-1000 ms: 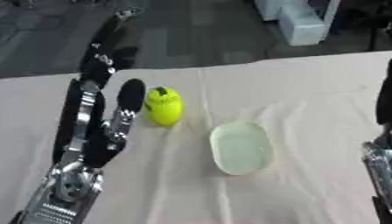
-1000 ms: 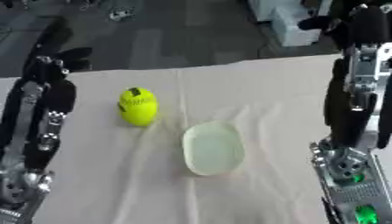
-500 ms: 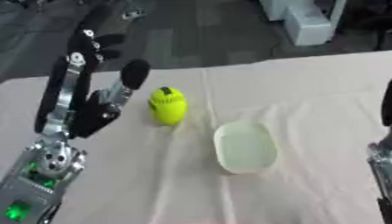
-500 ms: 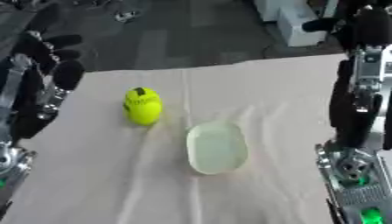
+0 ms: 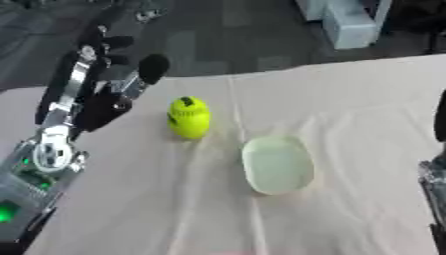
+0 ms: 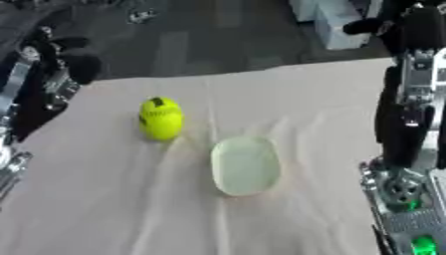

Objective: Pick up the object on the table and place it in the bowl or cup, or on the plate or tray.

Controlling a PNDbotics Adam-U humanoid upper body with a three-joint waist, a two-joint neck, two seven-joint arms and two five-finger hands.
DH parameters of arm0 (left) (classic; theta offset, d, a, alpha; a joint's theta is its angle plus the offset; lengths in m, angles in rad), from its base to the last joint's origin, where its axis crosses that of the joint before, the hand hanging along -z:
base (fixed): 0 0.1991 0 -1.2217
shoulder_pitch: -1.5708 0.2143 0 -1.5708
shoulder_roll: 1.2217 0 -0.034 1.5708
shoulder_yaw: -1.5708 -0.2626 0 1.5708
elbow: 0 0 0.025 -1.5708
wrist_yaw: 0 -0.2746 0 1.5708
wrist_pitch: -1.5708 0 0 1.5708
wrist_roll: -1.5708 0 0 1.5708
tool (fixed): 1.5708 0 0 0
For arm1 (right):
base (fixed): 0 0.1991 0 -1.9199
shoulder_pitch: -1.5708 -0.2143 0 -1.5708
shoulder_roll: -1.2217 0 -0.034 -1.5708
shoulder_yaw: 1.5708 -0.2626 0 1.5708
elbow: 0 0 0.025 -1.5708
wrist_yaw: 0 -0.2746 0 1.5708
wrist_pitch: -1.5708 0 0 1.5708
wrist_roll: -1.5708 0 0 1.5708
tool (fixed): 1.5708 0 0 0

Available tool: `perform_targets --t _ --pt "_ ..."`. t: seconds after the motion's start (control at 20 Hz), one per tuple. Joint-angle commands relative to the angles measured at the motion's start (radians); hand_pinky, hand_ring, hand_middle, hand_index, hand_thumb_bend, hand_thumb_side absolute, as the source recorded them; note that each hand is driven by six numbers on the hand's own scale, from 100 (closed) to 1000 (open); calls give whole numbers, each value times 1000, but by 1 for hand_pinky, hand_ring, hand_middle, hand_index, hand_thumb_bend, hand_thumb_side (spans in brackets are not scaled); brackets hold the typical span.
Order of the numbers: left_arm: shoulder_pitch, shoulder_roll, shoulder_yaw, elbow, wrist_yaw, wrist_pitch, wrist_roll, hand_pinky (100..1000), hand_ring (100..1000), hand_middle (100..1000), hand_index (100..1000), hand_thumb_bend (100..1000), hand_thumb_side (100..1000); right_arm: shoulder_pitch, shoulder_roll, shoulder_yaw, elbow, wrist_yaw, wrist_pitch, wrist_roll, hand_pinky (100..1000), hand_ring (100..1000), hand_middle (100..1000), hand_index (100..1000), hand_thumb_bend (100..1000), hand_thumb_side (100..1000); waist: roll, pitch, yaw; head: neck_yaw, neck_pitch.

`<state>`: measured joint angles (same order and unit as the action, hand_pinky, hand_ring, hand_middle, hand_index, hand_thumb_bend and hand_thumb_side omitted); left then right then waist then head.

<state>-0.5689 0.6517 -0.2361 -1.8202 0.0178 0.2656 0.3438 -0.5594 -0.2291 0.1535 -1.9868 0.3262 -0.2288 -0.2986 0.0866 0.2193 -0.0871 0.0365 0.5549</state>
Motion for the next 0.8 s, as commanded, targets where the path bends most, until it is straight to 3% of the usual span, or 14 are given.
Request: perform_targets --t 0.05,0.35,0.8 --pt "-37 35 -8 64 47 -22 -28 732 854 1000 1000 765 857 -3 -9 0 -13 -4 -1 6 577 836 901 939 100 1000 -2 -19 -2 9 7" --pt "-81 17 -21 180 78 -72 -47 718 840 1000 1000 740 875 -2 -7 1 -13 -5 0 8 575 836 901 939 100 1000 0 -17 -8 9 11" --pt "-116 -6 -54 283 31 -92 -73 724 838 1000 1000 738 889 -4 -5 3 -13 -7 0 9 574 835 900 938 100 1000 2 -13 -18 13 9"
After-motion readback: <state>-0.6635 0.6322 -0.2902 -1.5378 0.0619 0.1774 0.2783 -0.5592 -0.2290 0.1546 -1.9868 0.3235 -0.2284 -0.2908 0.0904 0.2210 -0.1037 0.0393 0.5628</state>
